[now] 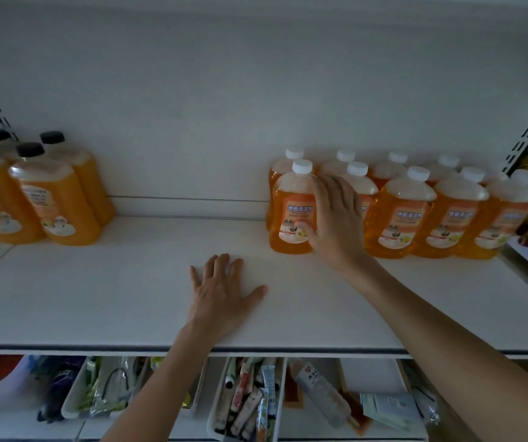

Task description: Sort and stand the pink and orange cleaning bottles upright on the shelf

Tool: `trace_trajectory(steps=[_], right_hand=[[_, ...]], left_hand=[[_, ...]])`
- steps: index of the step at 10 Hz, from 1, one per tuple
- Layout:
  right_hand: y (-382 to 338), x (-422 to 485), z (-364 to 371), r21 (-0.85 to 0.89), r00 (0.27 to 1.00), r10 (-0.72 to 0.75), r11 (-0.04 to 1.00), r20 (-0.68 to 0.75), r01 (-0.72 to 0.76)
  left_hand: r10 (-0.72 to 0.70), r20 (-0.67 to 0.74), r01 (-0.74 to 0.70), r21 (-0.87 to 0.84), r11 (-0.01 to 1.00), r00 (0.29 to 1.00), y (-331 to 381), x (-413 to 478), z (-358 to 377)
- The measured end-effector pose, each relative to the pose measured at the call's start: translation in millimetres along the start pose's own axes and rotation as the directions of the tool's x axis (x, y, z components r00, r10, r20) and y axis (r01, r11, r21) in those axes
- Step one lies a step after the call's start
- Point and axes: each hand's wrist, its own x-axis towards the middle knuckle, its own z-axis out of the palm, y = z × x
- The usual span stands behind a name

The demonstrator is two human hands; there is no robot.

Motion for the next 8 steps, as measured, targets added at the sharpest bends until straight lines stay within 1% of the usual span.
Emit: trace_trajectory(steps=[1,2,3,4,5,6,7,8], right_hand=[[-2,0,0,-0.035,1.0,0.012,0.999,0.009,-0.012],[-6,1,-2,-0.064,0.999,0.034,0.997,0.033,-0.031],[-12,5,-7,-0.125,0.994,0.07,0.99,0.084,-0.06],[-18,9,-16,-0.125,0.973,0.118,0.988,0.2,-0.094],[-20,14,-23,-0.12,0.964,0.106,0.99,0.244,-0.078],[-19,19,-29,-0.007,0.941,0.117,0.993,0.317,-0.12],[-19,21,-44,0.158,0.896,0.108,0.968,0.431,-0.193],[-16,21,-59,0.253,0.856,0.159,0.915,0.491,-0.315]], left_hand=[[-0.005,0.007,0.005,-0.007,1.0,1.0,0,0,1],[-0.012,-0.025,0.011,-0.006,1.0,1.0,1,-1,-2],[-0.023,-0.038,0.023,0.001,1.0,0.999,3,0,-9],[-0.039,0.004,0.039,0.02,0.999,0.999,5,10,-26],[-0.047,0.082,0.039,0.094,0.995,0.996,7,23,-44],[-0.05,0.055,0.044,0.098,0.994,0.997,9,32,-57],[-0.071,-0.011,0.071,0.043,0.996,0.997,14,25,-75],[-0.051,-0.127,0.056,0.033,0.998,0.991,24,19,-99]])
